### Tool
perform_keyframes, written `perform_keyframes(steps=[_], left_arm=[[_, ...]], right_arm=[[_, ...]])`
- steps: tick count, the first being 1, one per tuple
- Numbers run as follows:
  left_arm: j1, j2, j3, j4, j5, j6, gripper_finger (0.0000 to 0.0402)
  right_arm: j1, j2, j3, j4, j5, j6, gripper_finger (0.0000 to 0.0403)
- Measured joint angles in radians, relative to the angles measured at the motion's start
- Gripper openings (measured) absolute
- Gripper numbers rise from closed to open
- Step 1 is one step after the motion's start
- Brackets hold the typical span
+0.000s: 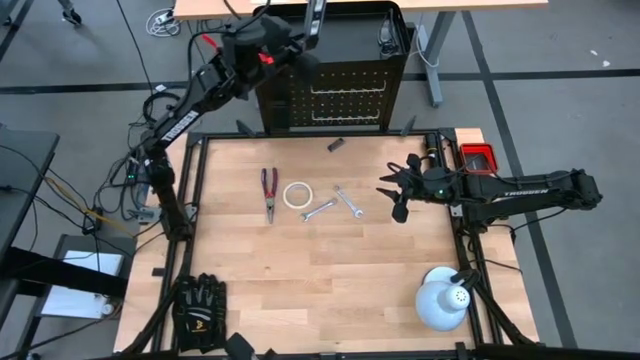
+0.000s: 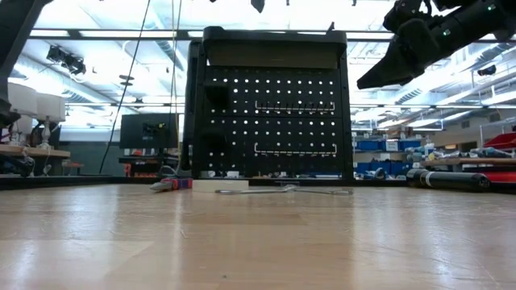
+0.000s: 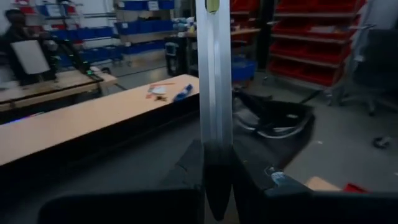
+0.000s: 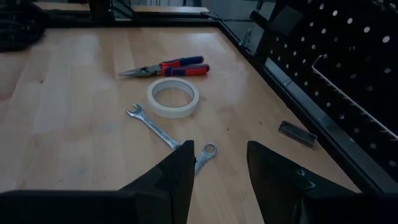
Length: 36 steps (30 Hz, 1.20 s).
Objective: Hang tools onto peg board
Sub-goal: Put the spirit level on the black bin of the peg board
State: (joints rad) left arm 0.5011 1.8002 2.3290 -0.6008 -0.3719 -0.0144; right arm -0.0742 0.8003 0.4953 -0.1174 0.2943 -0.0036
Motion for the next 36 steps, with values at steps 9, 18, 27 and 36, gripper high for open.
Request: perform_keyframes(steps=[9, 18, 27, 36], left_arm=[[0.008, 0.036, 0.018, -0.062, -0.049, 0.049, 0.0041], [0.009, 0.036, 0.018, -0.053, -0.053, 0.056, 0.0041], [0.009, 0.035, 0.021, -0.044, -0.057, 0.058, 0.0041], [-0.092, -0.052, 0.03, 0.004, -0.087, 0.324, 0.0041]], right_arm=[[0.0, 0.0, 0.0, -0.007, 0.0, -0.006, 0.0156], [0.0, 0.0, 0.0, -0.005, 0.0, -0.008, 0.0156], [0.0, 0.0, 0.0, -0.006, 0.0, -0.007, 0.0156], [0.0, 0.0, 0.0, -0.011, 0.0, -0.008, 0.0156]])
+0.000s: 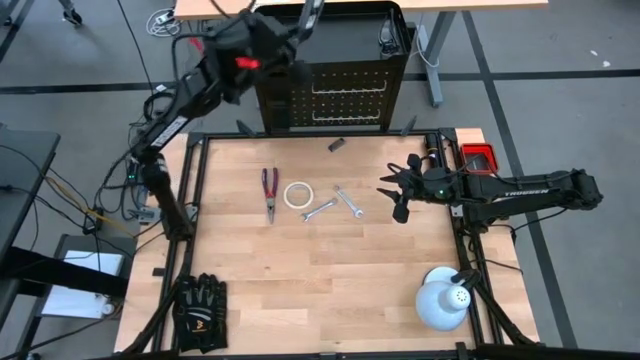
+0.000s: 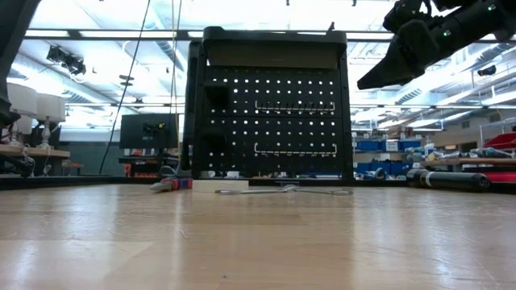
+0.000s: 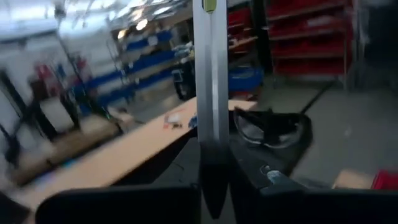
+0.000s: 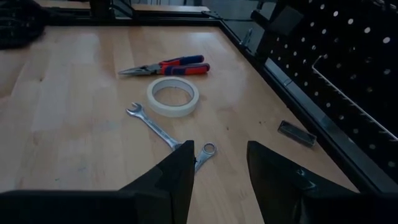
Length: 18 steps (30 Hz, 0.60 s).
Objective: Hang tools onto peg board
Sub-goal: Put the spirit level on the black bin of the peg board
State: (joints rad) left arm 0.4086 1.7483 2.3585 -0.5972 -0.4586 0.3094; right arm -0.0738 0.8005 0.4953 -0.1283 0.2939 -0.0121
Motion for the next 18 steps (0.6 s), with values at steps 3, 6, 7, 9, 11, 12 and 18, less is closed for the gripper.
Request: perform_keyframes(steps=[3, 6, 7, 9, 11, 12, 18], left_arm=[[-0.101, -0.012, -0.002, -0.053, -0.135, 0.179, 0.0041], [-0.205, -0.006, -0.005, -0.129, -0.305, 0.299, 0.0041], [-0.236, -0.006, -0.005, -0.167, -0.352, 0.32, 0.0041], [-0.29, -0.005, -0.007, -0.254, -0.434, 0.329, 0.0041], [-0.338, -0.005, -0.019, -0.368, -0.522, 0.295, 0.0041], [-0.361, -0.004, -0.031, -0.432, -0.557, 0.265, 0.0041], [-0.491, -0.001, -0.148, -0.777, -0.719, 0.001, 0.0041]], right_arm=[[0.0, 0.0, 0.0, 0.0, 0.0, -0.009, 0.0156], [-0.001, 0.0, 0.0, -0.001, 0.0, -0.009, 0.0156], [-0.001, 0.0, 0.0, -0.007, 0.0, -0.01, 0.0156], [-0.001, 0.0, 0.0, -0.026, 0.0, -0.01, 0.0156], [-0.001, 0.0, 0.0, -0.047, 0.0, -0.007, 0.0156], [-0.001, 0.0, 0.0, -0.057, 0.0, -0.002, 0.0156], [-0.001, 0.0, 0.0, -0.067, 0.0, -0.001, 0.0156]])
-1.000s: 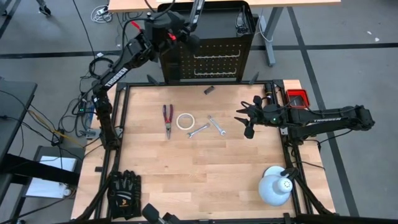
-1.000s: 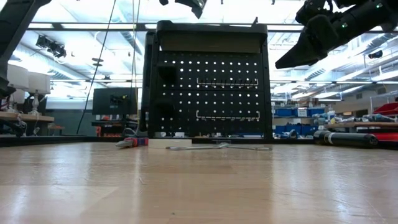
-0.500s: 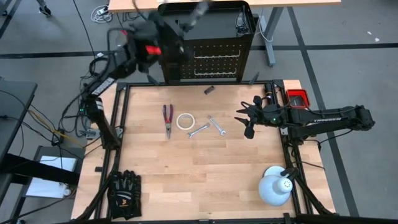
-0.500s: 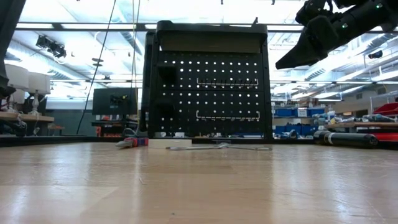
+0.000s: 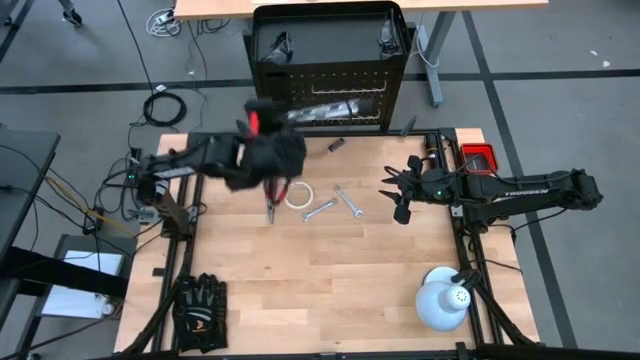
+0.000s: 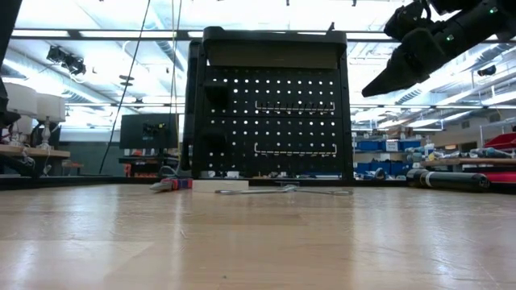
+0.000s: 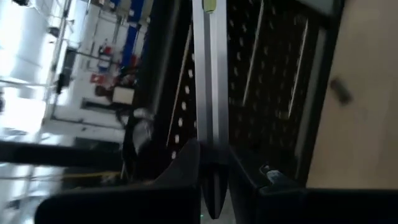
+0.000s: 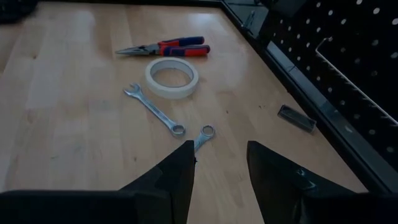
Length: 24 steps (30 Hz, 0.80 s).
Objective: Hang tools onto peg board
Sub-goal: Put the spirit level on the black bin of the peg board
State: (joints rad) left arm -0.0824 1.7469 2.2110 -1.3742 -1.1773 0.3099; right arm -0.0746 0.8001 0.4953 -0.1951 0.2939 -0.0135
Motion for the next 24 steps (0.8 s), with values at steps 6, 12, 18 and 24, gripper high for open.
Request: perform_keyframes(steps=[6, 12, 18, 24], left_arm=[[-0.104, -0.013, -0.246, -0.187, -0.227, -0.297, 0.0041], [-0.12, -0.131, -0.596, -0.199, -0.347, -0.463, 0.0041], [-0.073, -0.289, -0.845, -0.197, -0.359, -0.582, 0.0041], [0.06, -0.364, -0.948, -0.193, -0.386, -0.476, 0.0041]], right_arm=[[0.0, 0.0, 0.0, 0.008, 0.0, -0.005, 0.0156], [0.002, 0.0, 0.0, 0.025, 0.0, 0.002, 0.0156], [0.002, 0.0, 0.0, 0.043, 0.0, 0.005, 0.0156], [0.002, 0.0, 0.0, 0.075, 0.0, 0.003, 0.0156]])
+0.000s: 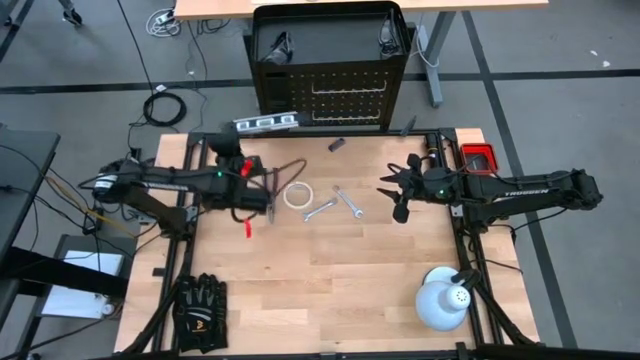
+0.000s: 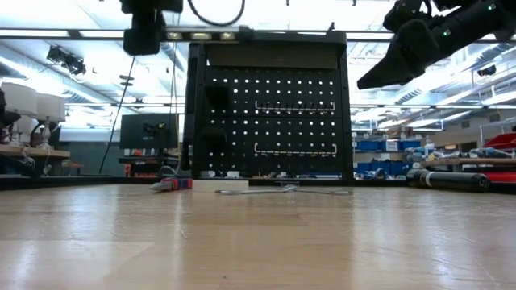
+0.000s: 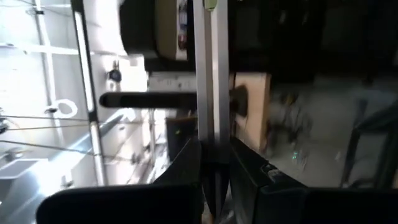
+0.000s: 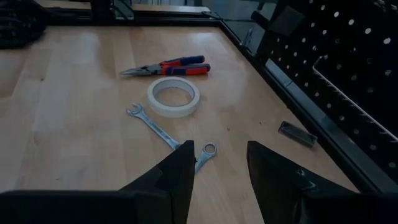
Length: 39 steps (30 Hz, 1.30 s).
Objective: Hang tools onto peg board
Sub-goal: Put the spirit level on the black bin of the peg board
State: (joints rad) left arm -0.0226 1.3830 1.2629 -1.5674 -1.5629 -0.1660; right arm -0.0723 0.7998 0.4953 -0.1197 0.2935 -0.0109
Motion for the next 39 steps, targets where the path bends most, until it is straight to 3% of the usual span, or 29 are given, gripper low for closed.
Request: perform_keyframes(steps=[9, 18, 29, 39], left_arm=[[0.24, 0.0, -0.008, 0.079, -0.012, 0.166, 0.004], [0.333, 0.0, -0.008, 0.082, -0.01, 0.237, 0.0037], [0.309, 0.0, -0.008, 0.135, -0.006, 0.245, 0.0036], [0.055, 0.0, -0.008, 0.264, -0.005, 0.247, 0.0036]], right_arm=[[0.0, 0.0, 0.0, 0.007, 0.0, 0.0, 0.0156], [0.0, 0.0, 0.0, 0.016, 0.0, -0.01, 0.0156], [0.0, 0.0, 0.0, 0.045, 0.0, -0.046, 0.0156], [-0.001, 0.0, 0.0, 0.046, 0.0, -0.061, 0.0156]])
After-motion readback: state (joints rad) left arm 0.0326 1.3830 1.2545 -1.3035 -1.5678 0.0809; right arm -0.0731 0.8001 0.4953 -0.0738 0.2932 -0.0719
